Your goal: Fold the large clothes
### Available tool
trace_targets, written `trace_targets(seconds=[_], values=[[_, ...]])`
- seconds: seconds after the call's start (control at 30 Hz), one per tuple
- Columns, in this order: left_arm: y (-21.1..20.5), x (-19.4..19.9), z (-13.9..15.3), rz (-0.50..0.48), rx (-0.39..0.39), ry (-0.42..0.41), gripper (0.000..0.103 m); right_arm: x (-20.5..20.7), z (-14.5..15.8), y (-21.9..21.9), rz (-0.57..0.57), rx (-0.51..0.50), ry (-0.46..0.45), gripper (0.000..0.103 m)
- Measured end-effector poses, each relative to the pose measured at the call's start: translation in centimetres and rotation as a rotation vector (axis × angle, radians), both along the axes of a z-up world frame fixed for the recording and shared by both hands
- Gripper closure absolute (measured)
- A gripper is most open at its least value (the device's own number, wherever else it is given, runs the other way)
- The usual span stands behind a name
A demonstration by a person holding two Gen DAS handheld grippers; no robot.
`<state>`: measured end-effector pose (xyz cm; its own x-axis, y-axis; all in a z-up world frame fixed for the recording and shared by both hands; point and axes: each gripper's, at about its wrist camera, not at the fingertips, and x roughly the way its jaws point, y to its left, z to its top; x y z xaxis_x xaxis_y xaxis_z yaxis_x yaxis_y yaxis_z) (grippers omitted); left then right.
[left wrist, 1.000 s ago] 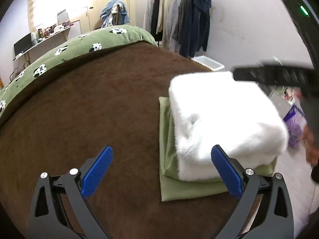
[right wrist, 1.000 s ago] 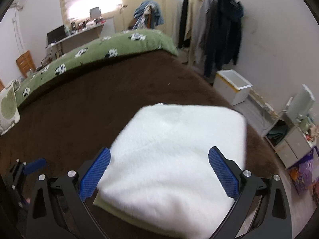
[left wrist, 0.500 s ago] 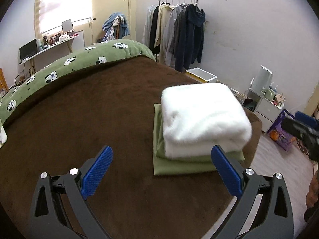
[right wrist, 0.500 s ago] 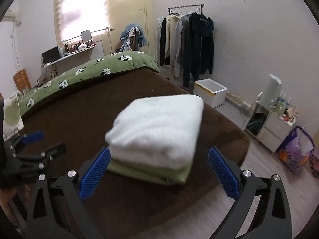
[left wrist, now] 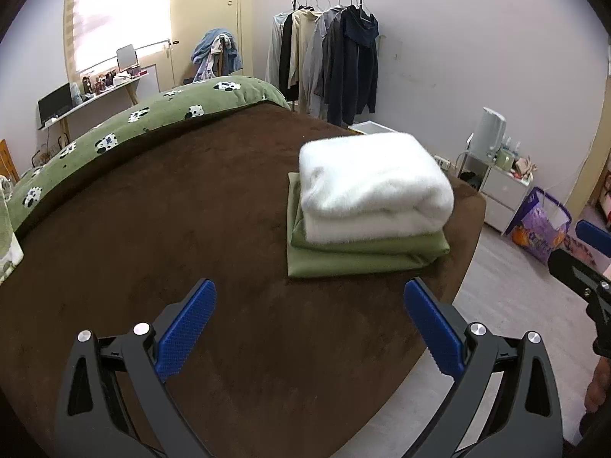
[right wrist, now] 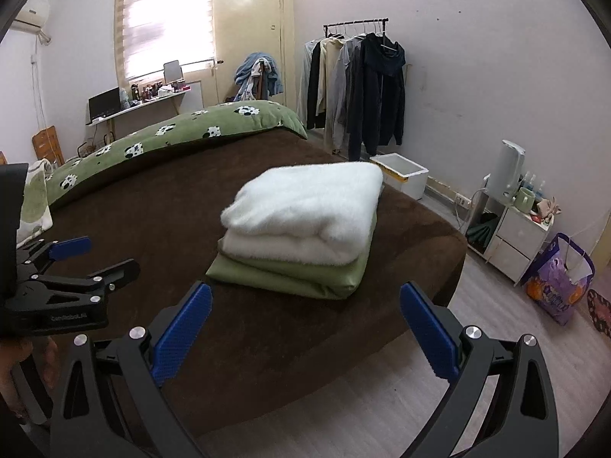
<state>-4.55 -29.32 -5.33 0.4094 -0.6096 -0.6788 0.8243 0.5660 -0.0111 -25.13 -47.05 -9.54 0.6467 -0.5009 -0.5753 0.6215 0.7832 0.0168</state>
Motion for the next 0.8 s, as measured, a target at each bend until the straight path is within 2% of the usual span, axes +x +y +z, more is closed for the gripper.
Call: trace_targets(seconds=[0.37,0.63,0.8], values=[[-0.5,-0.3,-0.6,-0.007,-0.001,-0.012,0.006,0.9,-0.3,-0.6,-0.007,-0.017,0.003,0.006],[-1.4,0.9,-0.8,0.021,-0.034,0.014,0.006,2.0,-0.5,-1.5,-0.002,-0.023,0.006,0.006],[-2.1,1.1,-0.3,0.028,-0.044,0.000,0.006,2.4,-0.4,-1.9,-0.002,-0.022,0.006,0.006]])
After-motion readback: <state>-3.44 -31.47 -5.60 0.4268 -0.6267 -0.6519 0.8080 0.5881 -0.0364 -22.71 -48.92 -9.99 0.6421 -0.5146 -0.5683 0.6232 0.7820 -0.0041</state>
